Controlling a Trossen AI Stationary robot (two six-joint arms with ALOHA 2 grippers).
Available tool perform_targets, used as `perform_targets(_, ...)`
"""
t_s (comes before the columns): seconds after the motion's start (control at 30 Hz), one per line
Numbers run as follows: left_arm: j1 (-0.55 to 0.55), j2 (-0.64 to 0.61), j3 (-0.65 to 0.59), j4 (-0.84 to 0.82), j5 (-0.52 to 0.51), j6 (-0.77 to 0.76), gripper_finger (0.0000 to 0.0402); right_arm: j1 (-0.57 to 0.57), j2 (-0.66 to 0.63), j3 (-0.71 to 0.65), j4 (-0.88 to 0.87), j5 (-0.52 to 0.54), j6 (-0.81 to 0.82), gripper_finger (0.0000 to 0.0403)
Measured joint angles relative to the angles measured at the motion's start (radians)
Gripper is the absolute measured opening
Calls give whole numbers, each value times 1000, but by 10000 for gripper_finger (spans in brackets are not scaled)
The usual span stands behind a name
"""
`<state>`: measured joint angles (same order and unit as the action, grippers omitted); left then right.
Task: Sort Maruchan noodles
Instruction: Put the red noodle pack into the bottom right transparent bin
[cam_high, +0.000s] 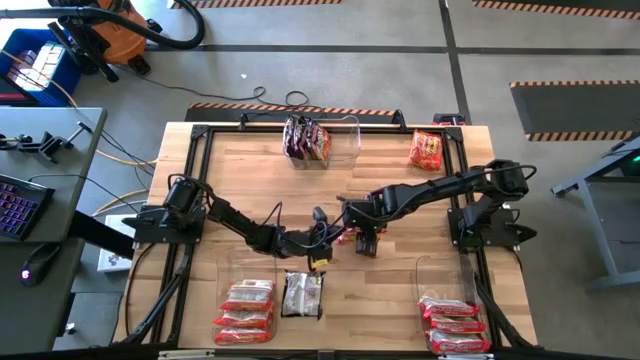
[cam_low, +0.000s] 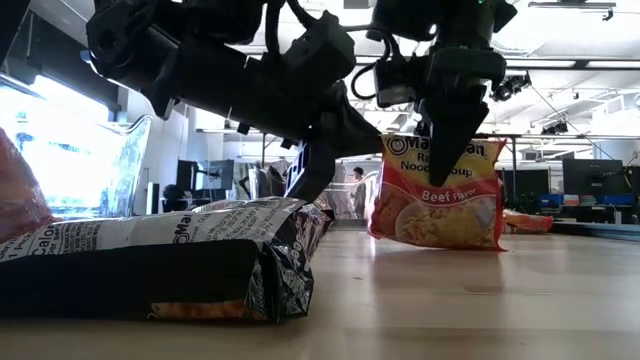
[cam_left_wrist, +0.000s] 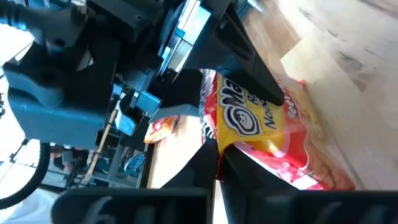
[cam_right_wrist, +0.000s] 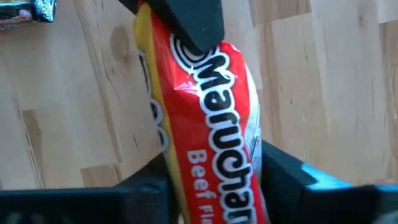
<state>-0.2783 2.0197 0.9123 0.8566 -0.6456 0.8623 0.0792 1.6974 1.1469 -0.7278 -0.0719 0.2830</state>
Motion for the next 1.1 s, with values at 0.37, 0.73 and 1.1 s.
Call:
perform_targets(0.37, -5, -68, -37, -98, 30, -108, 52, 74, -45, 0, -37, 36, -18, 74)
perform_targets(0.73, 106, -295, -256, -121, 298, -292, 41, 257, -185, 1, -199, 126, 119, 76)
perform_targets(1.1, 163, -383, -331, -119, 353, -355, 40, 475, -201, 320, -504, 358, 280, 75)
